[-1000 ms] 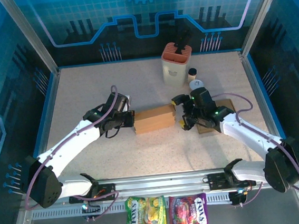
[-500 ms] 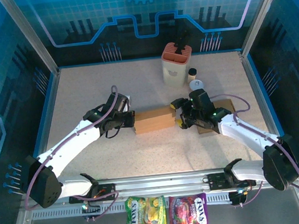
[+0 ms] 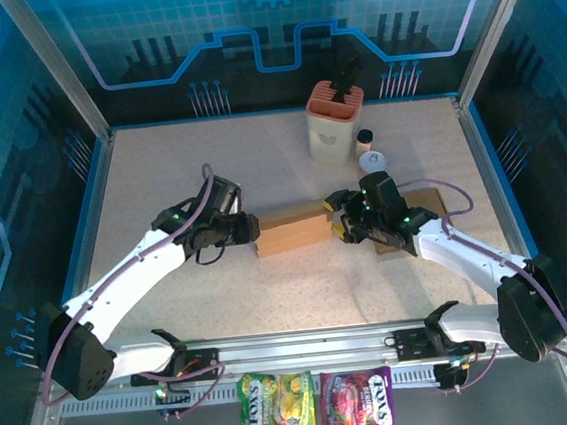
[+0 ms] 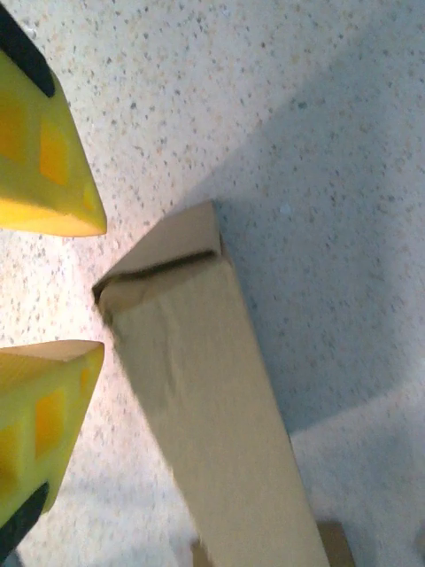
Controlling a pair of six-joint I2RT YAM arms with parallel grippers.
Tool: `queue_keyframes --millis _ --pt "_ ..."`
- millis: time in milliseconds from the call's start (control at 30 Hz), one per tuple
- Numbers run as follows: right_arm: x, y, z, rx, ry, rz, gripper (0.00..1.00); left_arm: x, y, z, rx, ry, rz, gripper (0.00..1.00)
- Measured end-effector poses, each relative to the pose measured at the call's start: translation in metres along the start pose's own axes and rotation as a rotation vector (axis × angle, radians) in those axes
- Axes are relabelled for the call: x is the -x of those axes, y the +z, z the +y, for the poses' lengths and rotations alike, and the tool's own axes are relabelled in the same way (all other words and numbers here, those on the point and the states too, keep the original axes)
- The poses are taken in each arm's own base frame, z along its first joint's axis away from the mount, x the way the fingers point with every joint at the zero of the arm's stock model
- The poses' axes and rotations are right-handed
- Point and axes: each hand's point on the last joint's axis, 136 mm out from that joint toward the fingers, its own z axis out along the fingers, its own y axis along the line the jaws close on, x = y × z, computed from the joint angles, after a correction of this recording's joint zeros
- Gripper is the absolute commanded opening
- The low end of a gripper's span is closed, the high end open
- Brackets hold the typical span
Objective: Fold the paper box
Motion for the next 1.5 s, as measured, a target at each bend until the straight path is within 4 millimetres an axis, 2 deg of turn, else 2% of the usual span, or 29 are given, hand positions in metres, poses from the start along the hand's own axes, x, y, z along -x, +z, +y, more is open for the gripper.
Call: queue_keyframes --millis 67,200,433,600,733,1167,1500 --pt "0.000 0.000 0.000 0.000 -0.002 0.000 0.62 0.009 -0.008 -0.004 -0.046 -0.074 -0.016 0.42" --pt "0.000 0.000 0.000 0.000 -0.004 0.000 0.60 0.027 -0.011 0.006 -0.098 -0.238 -0.022 0.41" --pt "0.000 0.000 0.000 0.000 -0.006 0.000 0.60 0.023 0.003 0.009 -0.132 -0.339 0.054 0.39" --pt "0.000 0.000 0.000 0.000 -0.006 0.000 0.60 0.019 0.009 0.006 -0.164 -0.352 0.077 0.39" --pt "0.000 0.000 0.000 -0.001 -0.006 0.001 0.59 0.009 0.017 0.011 -0.160 -0.374 0.105 0.37" --pt "0.000 0.001 -0.008 -0.029 -0.006 0.003 0.58 0.001 0.027 0.014 -0.175 -0.370 0.114 0.35" --pt "-0.001 0.001 -0.011 -0.042 -0.006 0.010 0.55 0.000 0.029 0.012 -0.222 -0.295 0.070 0.25"
